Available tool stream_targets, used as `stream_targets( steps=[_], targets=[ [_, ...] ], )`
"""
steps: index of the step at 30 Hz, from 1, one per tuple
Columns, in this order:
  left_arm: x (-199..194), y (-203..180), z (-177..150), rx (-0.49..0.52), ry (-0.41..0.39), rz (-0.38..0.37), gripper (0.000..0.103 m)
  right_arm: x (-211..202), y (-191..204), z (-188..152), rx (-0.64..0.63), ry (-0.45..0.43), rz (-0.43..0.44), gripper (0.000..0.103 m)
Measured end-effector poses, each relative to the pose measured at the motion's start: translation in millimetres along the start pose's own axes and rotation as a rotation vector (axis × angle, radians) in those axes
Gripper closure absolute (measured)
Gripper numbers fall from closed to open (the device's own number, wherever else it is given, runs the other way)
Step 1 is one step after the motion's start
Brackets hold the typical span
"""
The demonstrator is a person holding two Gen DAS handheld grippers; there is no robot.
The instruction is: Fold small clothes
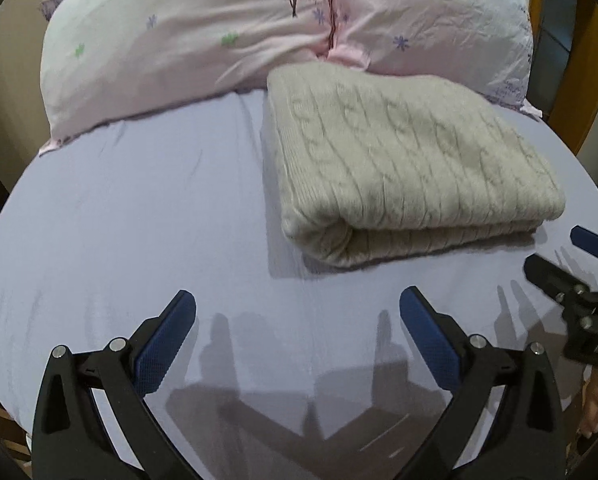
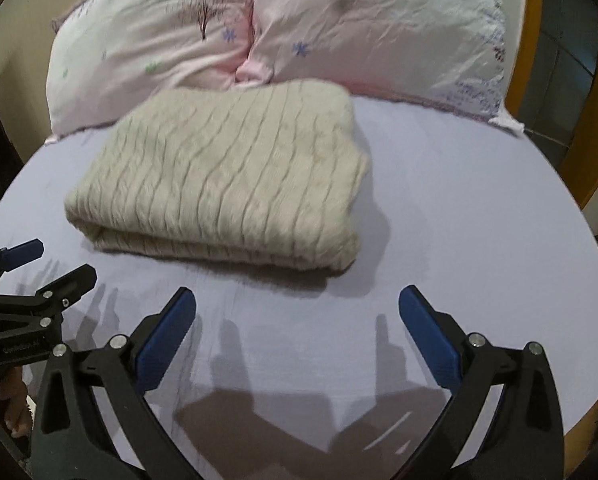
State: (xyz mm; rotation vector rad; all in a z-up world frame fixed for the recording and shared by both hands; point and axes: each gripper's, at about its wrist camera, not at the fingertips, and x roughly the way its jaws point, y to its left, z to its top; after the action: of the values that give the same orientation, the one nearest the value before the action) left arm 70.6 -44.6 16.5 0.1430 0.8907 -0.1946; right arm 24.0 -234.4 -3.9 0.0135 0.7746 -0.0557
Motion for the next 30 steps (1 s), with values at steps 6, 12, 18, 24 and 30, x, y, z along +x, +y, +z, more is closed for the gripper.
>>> stream_targets(
  steps=[6, 12, 18, 24, 30],
  targets=[
    [9, 6, -1, -0.049, 0.048, 0.001, 0.001, 13, 5, -10, -0.018, 0.057, -0.055, 0.002],
    [8, 8, 1, -0.043, 0.058, -0.001, 0.001, 14, 4, -13, -0.010, 0.046, -0.041, 0.002],
    [10, 8, 4, -0.037, 0.096, -0.005, 0.001, 15, 3, -13, -0.016, 0.039, -0.037, 0.002],
    [9, 8, 2, -0.048, 0.065, 0.007, 0.001, 14, 4, -13, -0.017, 0.038, -0.037, 0.002],
    [9, 8, 3, -0.051, 0.066, 0.009, 0.001, 14, 4, -13, -0.017, 0.038, -0.037, 0.002]
  ],
)
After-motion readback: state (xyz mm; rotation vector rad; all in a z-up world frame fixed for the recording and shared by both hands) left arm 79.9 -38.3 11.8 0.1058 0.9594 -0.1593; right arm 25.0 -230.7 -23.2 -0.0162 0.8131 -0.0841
